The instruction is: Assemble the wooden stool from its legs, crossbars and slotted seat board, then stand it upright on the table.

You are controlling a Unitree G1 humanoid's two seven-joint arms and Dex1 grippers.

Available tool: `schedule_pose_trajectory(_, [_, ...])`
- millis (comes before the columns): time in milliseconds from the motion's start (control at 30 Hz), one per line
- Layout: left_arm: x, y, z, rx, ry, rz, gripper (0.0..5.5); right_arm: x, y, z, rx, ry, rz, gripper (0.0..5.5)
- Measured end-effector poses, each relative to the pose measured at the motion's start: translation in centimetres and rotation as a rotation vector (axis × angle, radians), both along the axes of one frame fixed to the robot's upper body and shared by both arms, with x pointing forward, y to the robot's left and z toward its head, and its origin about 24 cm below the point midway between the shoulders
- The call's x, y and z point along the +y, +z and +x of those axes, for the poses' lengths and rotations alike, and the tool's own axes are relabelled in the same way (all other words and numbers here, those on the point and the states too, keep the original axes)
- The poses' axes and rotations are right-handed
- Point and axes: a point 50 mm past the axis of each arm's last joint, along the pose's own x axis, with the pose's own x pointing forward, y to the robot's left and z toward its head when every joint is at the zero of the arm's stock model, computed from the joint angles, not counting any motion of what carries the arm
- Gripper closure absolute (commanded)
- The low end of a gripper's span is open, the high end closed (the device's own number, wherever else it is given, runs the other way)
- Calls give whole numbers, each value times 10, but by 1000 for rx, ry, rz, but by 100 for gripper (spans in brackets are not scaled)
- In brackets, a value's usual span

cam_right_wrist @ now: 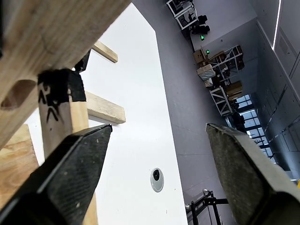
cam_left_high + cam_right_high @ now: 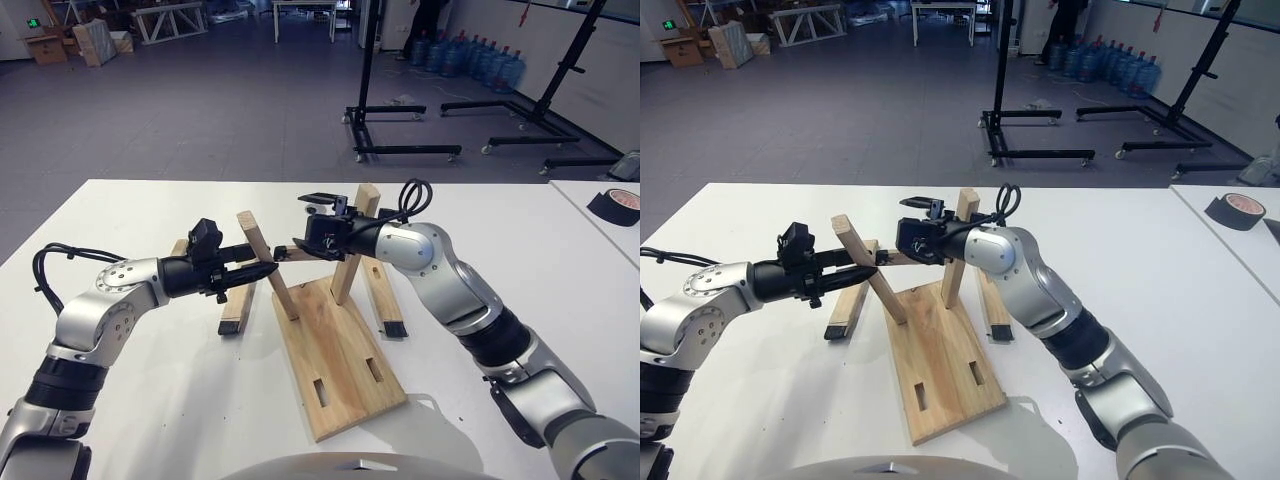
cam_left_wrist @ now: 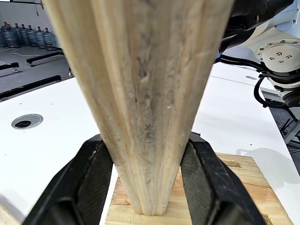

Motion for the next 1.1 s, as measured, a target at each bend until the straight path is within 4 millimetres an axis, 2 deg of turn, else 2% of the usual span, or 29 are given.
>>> schedule_pose_trajectory(267, [-7,-2,-12,5,37,-25,349,-1,0,-2,-28,24,-17,179])
schedule_pose_trajectory(600, [3,-9,-8,26,46,-65,349,-3,-3,-4,-47,32,-4,179])
schedule_pose_trajectory(767, [1,-12,-8,20,33,-66,349,-6,-5,-5,-53,19,2,179])
schedule_pose_trajectory(833, [-1,-10,-10,9,24,-45,349,-9,-5,-7,-50,11,13,179])
schedule_pose_trajectory(967, [-3,-5,-12,-15,17,16,349,-29,-7,-4,-8,-56,10,179])
schedule_pose_trajectory(1100, [-4,-1,-14,-28,5,55,349,-31,-2,-3,15,-63,40,179])
